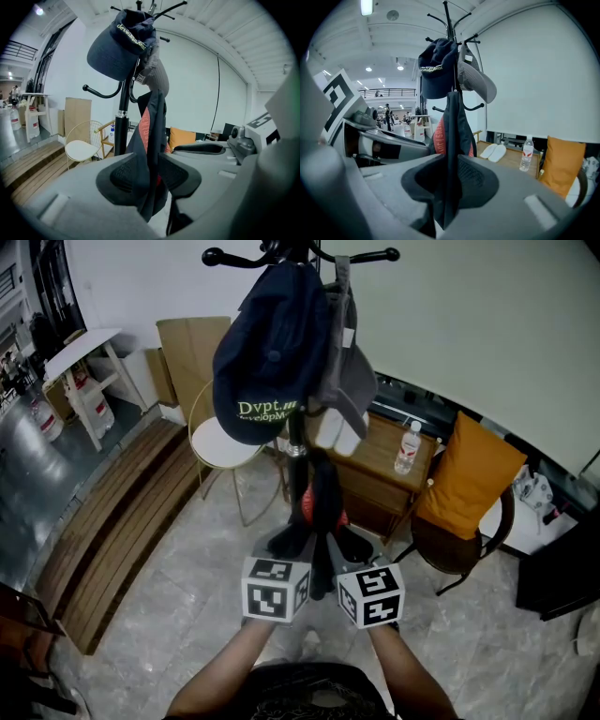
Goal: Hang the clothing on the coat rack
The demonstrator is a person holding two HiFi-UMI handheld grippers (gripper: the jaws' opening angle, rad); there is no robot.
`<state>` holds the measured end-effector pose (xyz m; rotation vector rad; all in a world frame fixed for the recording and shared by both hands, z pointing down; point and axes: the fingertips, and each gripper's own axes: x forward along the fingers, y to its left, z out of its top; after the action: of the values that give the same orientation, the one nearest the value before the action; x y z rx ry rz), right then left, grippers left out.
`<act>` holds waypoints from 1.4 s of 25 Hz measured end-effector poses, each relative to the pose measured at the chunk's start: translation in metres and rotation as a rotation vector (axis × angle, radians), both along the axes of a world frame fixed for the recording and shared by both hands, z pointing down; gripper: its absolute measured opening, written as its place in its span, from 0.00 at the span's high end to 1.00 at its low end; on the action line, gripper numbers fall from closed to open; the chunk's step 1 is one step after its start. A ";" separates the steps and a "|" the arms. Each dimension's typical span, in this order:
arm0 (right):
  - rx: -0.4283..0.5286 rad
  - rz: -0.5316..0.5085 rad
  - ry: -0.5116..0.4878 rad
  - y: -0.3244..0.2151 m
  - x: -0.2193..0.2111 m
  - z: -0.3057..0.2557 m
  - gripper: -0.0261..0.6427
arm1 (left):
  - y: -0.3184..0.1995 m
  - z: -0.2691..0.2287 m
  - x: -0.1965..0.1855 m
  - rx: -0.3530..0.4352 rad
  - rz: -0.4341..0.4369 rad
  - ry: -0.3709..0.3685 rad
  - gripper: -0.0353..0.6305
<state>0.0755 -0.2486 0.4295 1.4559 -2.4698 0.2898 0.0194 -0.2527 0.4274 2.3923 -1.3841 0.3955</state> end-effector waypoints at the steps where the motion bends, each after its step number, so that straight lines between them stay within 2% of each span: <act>1: 0.000 -0.001 -0.001 0.002 -0.002 -0.001 0.85 | 0.003 -0.001 0.000 0.000 0.007 0.002 0.77; 20: 0.058 0.032 0.002 0.064 -0.029 -0.037 0.89 | 0.067 -0.023 -0.014 0.034 0.073 0.013 0.78; 30: 0.075 0.041 0.007 0.102 -0.038 -0.045 0.96 | 0.103 -0.033 -0.027 0.077 0.064 0.027 0.90; 35: 0.081 0.037 0.012 0.114 -0.042 -0.049 0.96 | 0.114 -0.037 -0.032 0.087 0.056 0.040 0.93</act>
<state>0.0332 -0.1342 0.3806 1.5318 -2.4736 0.1899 -0.0128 -0.1384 0.3906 2.4998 -1.3451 0.3051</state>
